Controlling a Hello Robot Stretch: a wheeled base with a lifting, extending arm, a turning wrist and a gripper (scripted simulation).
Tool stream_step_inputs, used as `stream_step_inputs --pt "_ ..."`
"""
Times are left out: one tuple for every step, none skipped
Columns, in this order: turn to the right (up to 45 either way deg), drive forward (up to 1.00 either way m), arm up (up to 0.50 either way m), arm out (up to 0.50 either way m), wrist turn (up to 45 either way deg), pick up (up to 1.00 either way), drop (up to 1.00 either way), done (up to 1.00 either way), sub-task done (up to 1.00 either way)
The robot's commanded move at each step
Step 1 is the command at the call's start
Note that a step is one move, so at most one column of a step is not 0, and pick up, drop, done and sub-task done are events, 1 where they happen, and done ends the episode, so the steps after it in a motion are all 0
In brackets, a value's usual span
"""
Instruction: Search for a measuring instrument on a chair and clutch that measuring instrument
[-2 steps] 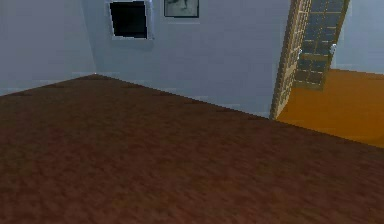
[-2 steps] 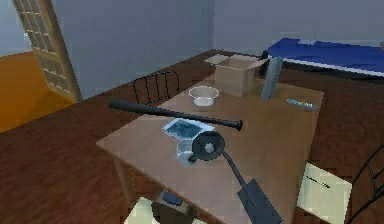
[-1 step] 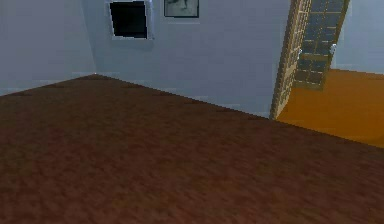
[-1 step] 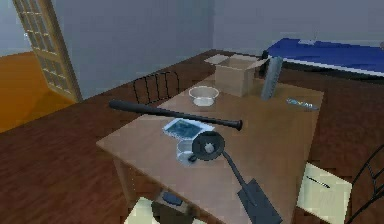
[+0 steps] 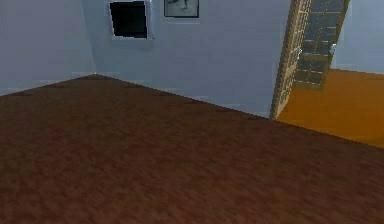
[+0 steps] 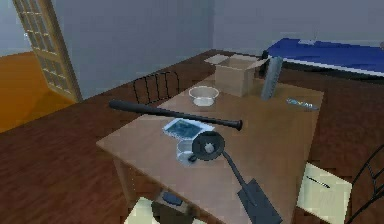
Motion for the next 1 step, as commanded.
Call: stream_step_inputs --pt "0.0 0.00 0.00 0.00 0.0 0.00 0.00 1.00 0.00"
